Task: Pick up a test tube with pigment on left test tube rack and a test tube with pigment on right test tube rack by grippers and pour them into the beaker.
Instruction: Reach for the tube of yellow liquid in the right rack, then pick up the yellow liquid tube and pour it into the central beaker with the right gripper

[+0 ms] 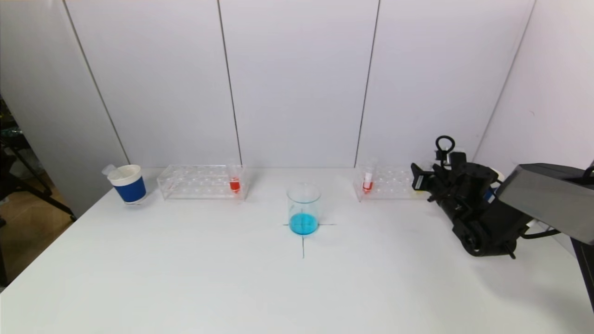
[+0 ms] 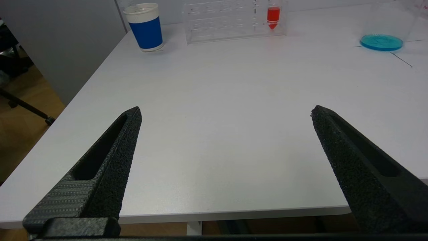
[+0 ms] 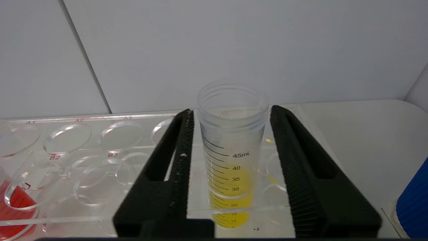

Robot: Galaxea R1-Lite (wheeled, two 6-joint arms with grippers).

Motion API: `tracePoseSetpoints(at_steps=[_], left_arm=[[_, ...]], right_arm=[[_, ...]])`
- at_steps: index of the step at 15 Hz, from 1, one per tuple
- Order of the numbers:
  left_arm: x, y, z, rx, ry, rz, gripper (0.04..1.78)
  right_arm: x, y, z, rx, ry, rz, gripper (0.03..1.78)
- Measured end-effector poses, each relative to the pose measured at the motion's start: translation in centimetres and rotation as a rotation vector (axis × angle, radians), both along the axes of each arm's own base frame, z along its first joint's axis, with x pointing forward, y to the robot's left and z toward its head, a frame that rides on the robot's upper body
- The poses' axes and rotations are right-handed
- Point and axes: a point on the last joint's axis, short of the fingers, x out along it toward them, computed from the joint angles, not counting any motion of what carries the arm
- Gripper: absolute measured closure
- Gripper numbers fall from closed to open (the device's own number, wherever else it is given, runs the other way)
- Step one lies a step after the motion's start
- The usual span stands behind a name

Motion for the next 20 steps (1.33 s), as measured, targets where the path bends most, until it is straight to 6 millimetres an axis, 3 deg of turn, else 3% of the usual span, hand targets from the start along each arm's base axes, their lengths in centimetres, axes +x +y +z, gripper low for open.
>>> tracePoseSetpoints(at_steps=[1, 3, 13, 20], left_arm=[[0.0, 0.0, 0.0, -0.001, 0.0, 0.0, 0.05], [0.0, 0.0, 0.0, 0.0, 0.0, 0.0, 0.05], [0.0, 0.0, 0.0, 0.0, 0.0, 0.0, 0.05], [0.0, 0.0, 0.0, 0.0, 0.0, 0.0, 0.05]], right_arm=[[0.0, 0.0, 0.0, 0.0, 0.0, 0.001, 1.2], [0.0, 0.0, 0.0, -0.001, 0.0, 0.001, 1.33], [0.0, 0.0, 0.2, -0.002, -0.005, -0.001, 1.32], [-0.2, 0.3, 1.5, -0.023, -0.019, 0.008, 1.32]])
